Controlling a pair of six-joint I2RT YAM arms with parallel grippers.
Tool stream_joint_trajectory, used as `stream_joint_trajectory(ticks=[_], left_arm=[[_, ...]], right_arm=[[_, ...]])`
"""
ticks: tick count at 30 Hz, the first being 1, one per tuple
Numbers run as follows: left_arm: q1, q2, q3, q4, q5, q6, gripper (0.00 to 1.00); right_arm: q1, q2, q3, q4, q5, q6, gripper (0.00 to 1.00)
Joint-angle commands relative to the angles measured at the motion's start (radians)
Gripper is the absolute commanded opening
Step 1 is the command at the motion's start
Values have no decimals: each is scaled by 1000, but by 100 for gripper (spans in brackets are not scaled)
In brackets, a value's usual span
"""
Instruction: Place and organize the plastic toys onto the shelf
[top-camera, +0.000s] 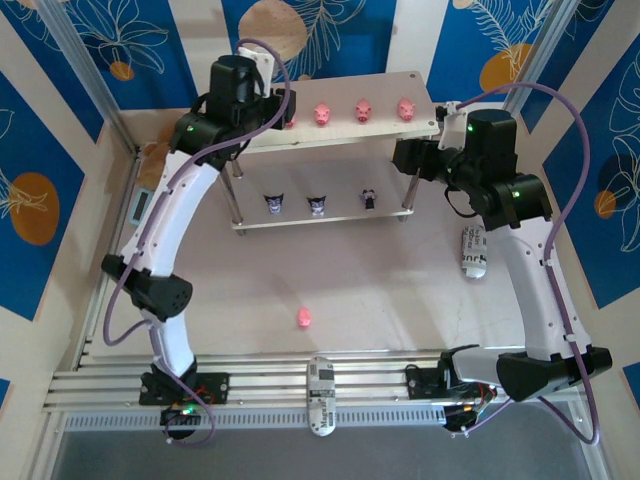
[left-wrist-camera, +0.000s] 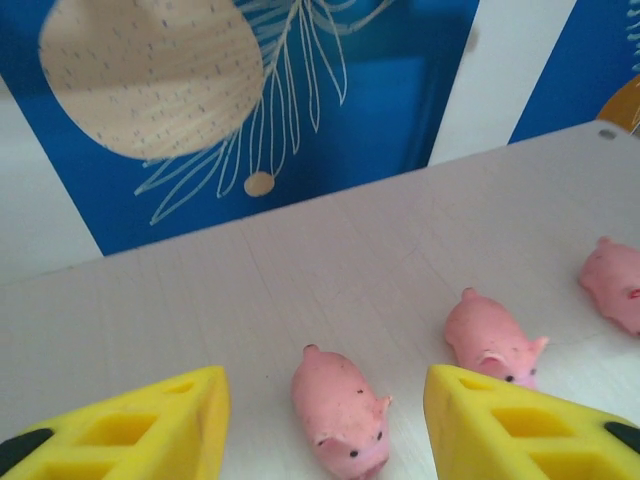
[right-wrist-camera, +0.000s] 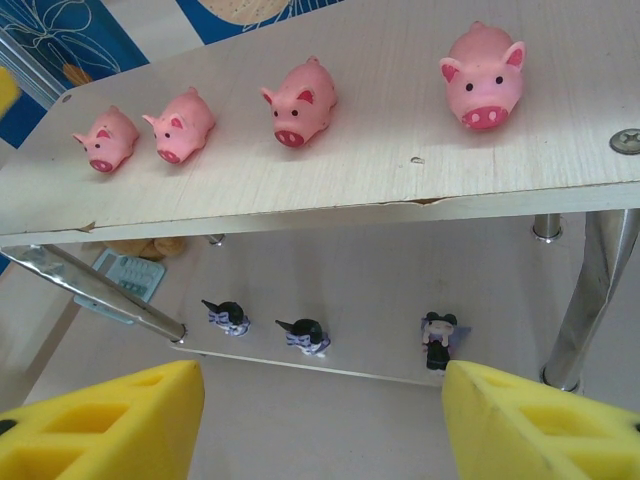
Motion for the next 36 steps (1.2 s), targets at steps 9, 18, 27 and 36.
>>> stream_joint_trajectory(ticks=[9, 18, 27, 36], left_arm=[[-198, -463, -501, -93, -126, 78, 51], [-487, -641, -1076, -194, -136, -272, 50], [-578, -518, -1366, 87, -51, -593, 50], [-591, -325, -1437, 273, 63, -687, 53]], right_arm=[[-127, -14, 27, -61, 17, 1, 69], [-165, -47, -11, -93, -30, 34, 69], [-159, -83, -12, -109, -55, 35, 69], [-166, -97, -48, -81, -80, 29, 69]])
